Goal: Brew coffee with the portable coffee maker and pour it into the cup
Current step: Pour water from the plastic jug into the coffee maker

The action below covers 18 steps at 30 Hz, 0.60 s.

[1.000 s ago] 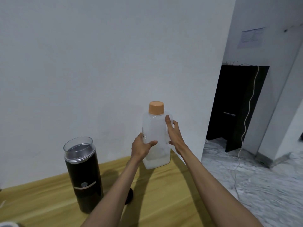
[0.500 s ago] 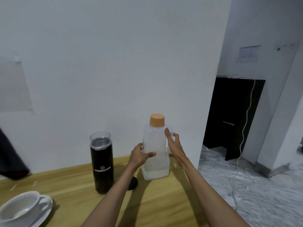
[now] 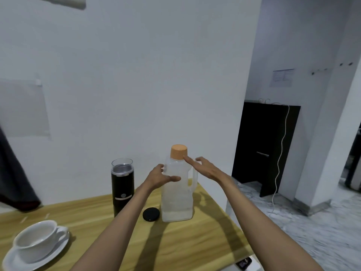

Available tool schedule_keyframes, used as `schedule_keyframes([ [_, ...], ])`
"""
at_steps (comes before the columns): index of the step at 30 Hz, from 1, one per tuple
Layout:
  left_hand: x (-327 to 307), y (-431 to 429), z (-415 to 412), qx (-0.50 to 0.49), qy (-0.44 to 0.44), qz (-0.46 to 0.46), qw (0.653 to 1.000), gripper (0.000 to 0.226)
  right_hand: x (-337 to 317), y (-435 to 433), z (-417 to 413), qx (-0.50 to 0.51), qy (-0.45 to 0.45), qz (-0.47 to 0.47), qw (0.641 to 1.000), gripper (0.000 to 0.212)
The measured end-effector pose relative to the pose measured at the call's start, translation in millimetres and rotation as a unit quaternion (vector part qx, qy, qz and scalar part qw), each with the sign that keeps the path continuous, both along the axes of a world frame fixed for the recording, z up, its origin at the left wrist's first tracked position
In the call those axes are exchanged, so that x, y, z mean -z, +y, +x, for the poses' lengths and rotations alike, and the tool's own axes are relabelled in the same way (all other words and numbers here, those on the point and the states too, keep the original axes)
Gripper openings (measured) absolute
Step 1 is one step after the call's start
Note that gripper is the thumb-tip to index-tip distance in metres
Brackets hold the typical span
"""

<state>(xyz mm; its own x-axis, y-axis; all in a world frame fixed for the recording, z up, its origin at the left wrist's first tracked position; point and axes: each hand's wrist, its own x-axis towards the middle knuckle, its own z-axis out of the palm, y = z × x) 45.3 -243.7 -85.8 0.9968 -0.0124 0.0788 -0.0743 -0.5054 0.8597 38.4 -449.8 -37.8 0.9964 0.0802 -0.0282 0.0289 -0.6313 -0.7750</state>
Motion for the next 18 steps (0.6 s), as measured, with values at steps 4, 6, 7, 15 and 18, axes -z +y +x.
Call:
schedule_keyframes([
  [4,-24,-4,3,-0.003,-0.041,-0.006,0.999,0.104,-56,17,-5,-0.006,-0.101,-0.052,0.994,0.119],
  [6,-28,-7,4,-0.005,-0.054,-0.017,0.998,0.111,-75,30,-2,-0.016,-0.151,-0.129,0.980,0.107],
  [7,-28,-8,5,0.000,-0.060,-0.020,0.998,0.112,-81,36,1,-0.016,-0.173,-0.177,0.969,0.102],
  [15,-16,-8,10,-0.006,-0.084,-0.034,0.996,0.103,-77,71,21,-0.006,-0.148,-0.403,0.903,0.078],
  [18,-15,-4,14,-0.001,-0.080,-0.047,0.996,0.104,-78,71,25,-0.020,-0.138,-0.394,0.908,0.063],
])
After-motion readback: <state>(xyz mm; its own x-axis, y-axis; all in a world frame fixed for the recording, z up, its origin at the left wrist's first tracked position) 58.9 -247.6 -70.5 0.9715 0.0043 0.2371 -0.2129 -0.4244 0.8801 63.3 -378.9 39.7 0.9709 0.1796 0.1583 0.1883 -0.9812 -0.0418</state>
